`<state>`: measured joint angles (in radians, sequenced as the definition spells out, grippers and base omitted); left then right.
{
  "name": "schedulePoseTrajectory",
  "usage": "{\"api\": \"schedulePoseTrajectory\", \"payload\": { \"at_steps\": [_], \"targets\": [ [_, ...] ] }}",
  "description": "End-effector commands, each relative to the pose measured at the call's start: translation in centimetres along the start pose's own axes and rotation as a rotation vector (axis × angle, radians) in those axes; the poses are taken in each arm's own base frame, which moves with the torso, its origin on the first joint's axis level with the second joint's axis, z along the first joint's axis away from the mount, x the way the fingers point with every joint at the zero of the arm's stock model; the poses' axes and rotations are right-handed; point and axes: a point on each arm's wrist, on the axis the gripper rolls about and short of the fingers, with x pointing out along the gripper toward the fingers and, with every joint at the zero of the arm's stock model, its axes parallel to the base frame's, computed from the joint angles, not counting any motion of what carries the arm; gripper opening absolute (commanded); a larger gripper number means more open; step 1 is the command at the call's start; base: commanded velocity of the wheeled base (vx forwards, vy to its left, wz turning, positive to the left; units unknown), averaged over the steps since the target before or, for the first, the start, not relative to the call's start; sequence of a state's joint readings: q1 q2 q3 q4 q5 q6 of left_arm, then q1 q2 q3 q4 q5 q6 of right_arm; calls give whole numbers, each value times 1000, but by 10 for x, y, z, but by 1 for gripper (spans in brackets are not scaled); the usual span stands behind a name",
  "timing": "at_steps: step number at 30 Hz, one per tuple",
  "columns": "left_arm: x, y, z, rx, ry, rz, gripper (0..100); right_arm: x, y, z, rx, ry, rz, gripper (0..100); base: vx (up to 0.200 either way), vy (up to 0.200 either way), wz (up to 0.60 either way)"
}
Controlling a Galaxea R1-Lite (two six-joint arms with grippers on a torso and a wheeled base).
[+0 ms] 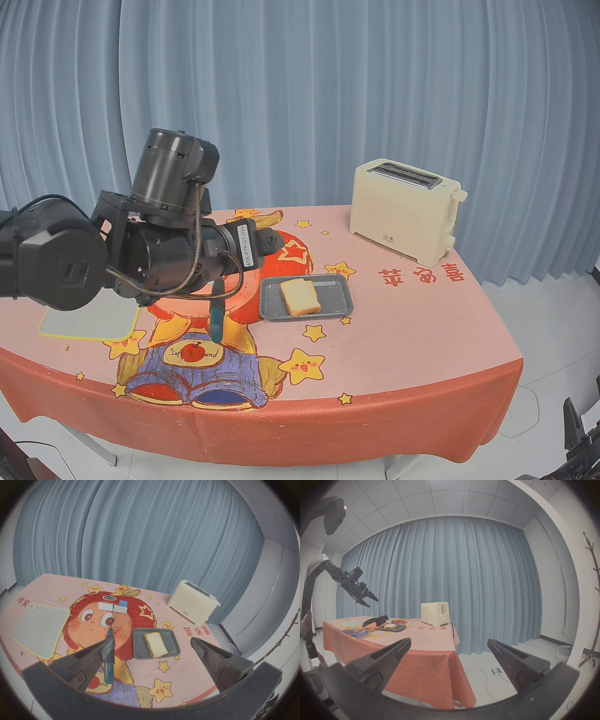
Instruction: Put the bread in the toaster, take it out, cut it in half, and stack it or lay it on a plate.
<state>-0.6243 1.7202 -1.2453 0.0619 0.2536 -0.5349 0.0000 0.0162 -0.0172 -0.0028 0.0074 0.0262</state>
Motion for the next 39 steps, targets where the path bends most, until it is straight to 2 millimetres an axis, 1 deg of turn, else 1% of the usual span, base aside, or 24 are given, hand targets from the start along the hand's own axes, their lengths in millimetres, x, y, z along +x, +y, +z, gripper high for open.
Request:
{"api": "schedulePoseTrajectory", "payload": {
  "at_steps": [1, 4, 6, 10, 12, 13, 14, 16, 20, 21, 23, 27, 30, 31, 32, 33, 34, 39],
  "targets": [
    [-19, 4, 6, -12, -37, -11, 100, 1, 0, -5, 0, 10, 0, 100, 0, 0, 0],
    [-24, 14, 14, -31, -71, 19, 100, 1, 0, -5, 0, 10, -2, 100, 0, 0, 0],
    [-24, 21, 18, -47, -93, 37, 100, 1, 0, -5, 0, 10, 0, 100, 0, 0, 0],
    [-23, 27, 19, -62, -159, 20, 100, 1, 0, -5, 0, 10, 0, 100, 0, 0, 0],
    [-24, 38, 20, -49, -197, 35, 100, 1, 0, -5, 0, 10, 0, 100, 0, 0, 0],
    [-24, 40, 20, -48, -199, 39, 100, 1, 0, -5, 0, 10, 0, 100, 0, 0, 0],
    [-21, 49, 19, -26, -221, 61, 100, 1, 0, -5, 0, 10, 0, 100, 0, 0, 0],
    [-20, 56, 19, -6, -258, 69, 100, 1, 0, -5, 0, 8, 0, 100, 0, 0, 0],
    [-34, 68, 22, 12, -354, 73, 100, 1, 0, -5, 0, 10, -2, 100, 0, 0, 0],
    [-39, 76, 23, 28, -381, 92, 100, 1, 0, -5, 0, 8, 0, 100, 0, 0, 0],
    [-46, 84, 22, 49, -403, 116, 100, 1, 0, -5, 0, 10, 0, 100, 0, 0, 0],
    [-63, 106, 14, 85, -436, 182, 100, 1, 0, -5, 0, 10, 0, 100, 0, 0, 0],
    [-72, 117, 6, 101, -456, 214, 100, 1, 0, -5, 0, 10, 0, 100, 0, 0, 0],
    [-72, 117, 6, 101, -456, 214, 100, 1, 0, -5, 0, 10, 0, 100, 0, 0, 0],
    [-77, 122, -1, 110, -464, 230, 100, 1, 0, -5, 0, 8, 0, 100, 0, 0, 0],
    [-79, 123, -3, 111, -465, 232, 100, 1, 0, -5, 0, 10, 0, 100, 0, 0, 0],
    [-83, 127, -10, 115, -466, 237, 100, 1, 0, -5, 0, 10, 0, 100, 0, 0, 0],
    [-101, 133, -32, 117, -482, 237, 100, 1, 0, -5, 0, 10, 0, 100, 0, 0, 0]
  ]
}}
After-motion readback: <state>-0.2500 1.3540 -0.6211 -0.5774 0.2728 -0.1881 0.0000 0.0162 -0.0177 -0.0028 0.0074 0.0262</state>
